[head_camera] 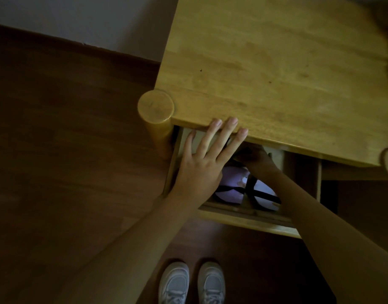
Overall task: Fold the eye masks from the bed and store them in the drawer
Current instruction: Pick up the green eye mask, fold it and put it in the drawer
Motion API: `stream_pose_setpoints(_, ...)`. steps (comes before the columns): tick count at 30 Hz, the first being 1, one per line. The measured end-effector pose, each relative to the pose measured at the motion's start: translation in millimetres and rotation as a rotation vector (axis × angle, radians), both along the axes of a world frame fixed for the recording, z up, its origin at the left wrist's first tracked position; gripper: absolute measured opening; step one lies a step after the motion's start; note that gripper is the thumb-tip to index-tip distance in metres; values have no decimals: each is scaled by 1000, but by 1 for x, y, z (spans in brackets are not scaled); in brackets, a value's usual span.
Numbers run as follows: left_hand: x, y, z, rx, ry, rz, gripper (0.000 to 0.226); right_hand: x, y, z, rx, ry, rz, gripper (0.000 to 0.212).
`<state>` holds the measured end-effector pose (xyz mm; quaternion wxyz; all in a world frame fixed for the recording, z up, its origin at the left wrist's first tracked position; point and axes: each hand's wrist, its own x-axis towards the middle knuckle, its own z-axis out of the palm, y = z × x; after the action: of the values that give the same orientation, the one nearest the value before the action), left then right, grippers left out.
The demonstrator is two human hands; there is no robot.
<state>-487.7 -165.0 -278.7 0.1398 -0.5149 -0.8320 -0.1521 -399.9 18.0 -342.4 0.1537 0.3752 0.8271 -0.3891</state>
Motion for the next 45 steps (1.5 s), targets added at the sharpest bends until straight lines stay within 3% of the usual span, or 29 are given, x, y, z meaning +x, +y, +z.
stream_pose_setpoints(3,0,0,0,-15,-6,3,90,0,-4,12,221,-173,317,51)
stream_pose_setpoints(7,1,0,2,-26,3,17,85,4,-6,5,207,-213,416,46)
stream_pose_setpoints(9,0,1,5,-31,-2,19,81,5,-8,7,210,-171,349,46)
stream_pose_setpoints(13,-2,-4,16,-98,-52,-25,71,21,-35,45,382,110,202,34)
stream_pose_setpoints(18,-6,-10,39,-253,-136,-94,87,67,-51,96,834,447,600,25)
stream_pose_setpoints(20,-6,-12,49,-318,-171,-127,103,76,-51,106,883,452,617,48)
stream_pose_setpoints(24,-6,-16,66,-480,-136,-182,132,78,-49,128,787,190,576,107)
stream_pose_setpoints(28,-5,-15,74,-614,-58,-228,139,77,-46,140,665,35,552,132)
stream_pose_setpoints(33,2,-11,79,-712,63,-236,139,79,-50,144,697,-39,627,129)
stream_pose_setpoints(37,4,-9,84,-737,57,-219,136,78,-49,142,747,-31,633,130)
stream_pose_setpoints(41,0,-4,91,-679,28,-168,133,77,-48,140,830,51,549,119)
stream_pose_setpoints(45,-5,6,93,-621,159,-112,117,67,-40,136,1001,170,471,105)
